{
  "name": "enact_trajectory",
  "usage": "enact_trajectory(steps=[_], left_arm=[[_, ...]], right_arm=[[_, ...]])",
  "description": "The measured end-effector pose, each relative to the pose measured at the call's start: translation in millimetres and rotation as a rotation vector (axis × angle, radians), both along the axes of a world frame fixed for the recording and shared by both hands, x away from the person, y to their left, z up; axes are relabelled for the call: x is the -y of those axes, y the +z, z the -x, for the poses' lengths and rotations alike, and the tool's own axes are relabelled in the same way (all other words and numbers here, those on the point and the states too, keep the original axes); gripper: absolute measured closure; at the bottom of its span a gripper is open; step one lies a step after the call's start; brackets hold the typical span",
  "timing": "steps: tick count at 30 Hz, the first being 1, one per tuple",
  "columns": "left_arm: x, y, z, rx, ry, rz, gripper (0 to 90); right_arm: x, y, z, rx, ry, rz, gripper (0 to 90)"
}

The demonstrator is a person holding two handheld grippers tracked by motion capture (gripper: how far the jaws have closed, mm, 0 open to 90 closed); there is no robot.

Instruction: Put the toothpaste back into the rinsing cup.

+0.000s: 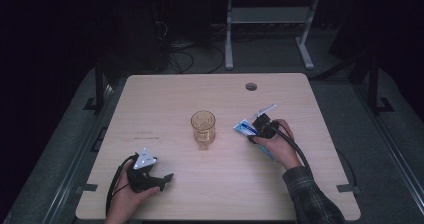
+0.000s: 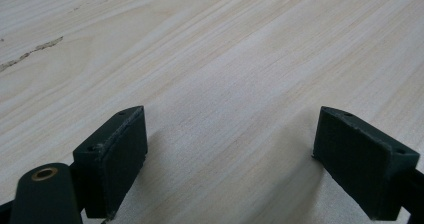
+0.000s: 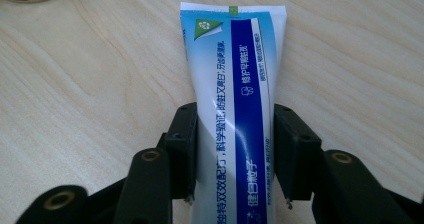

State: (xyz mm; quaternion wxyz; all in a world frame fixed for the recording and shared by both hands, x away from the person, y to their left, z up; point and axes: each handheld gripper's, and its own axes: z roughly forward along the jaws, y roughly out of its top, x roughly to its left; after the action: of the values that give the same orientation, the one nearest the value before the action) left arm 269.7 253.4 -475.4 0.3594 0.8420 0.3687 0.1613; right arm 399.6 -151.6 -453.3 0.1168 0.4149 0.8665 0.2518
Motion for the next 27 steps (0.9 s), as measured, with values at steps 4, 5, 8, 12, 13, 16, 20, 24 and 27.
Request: enact_trajectory(steps=[4,5,8,12,13,16,20,24,27], left_arm=[[0.0,0.0,0.0,0.0,0.0,0.0,13.3],[0.0,0.0,0.0,0.0,0.0,0.0,13.3],[0.0,0.0,0.0,0.0,0.0,0.0,13.3],[0.0,0.0,0.0,0.0,0.0,0.0,13.3],[0.0,0.0,0.0,0.0,0.0,0.0,13.3],[0.0,0.0,0.0,0.0,0.0,0.001,13.3],[0.0,0.0,0.0,0.0,0.0,0.0,13.3],[-0.1,0.0,0.0,0.0,0.0,-0.001,13.3],[0.0,0.0,0.0,0.0,0.0,0.001,13.3]], right_arm=[[1.5,2.2,1.0,0.004,-0.011,-0.014,64.2],[2.3,2.7,1.0,0.006,-0.011,-0.02,65.2],[4.0,2.8,1.2,0.006,-0.019,-0.036,66.9],[6.1,3.4,2.0,0.004,-0.032,-0.055,68.9],[7.2,3.2,2.0,0.009,-0.036,-0.065,69.3],[8.9,3.6,2.3,0.006,-0.045,-0.08,70.5],[10.7,4.1,3.1,0.01,-0.049,-0.093,71.4],[14.4,5.4,5.1,0.025,-0.055,-0.124,71.9],[18.4,7.2,8.1,0.04,-0.062,-0.17,72.0]])
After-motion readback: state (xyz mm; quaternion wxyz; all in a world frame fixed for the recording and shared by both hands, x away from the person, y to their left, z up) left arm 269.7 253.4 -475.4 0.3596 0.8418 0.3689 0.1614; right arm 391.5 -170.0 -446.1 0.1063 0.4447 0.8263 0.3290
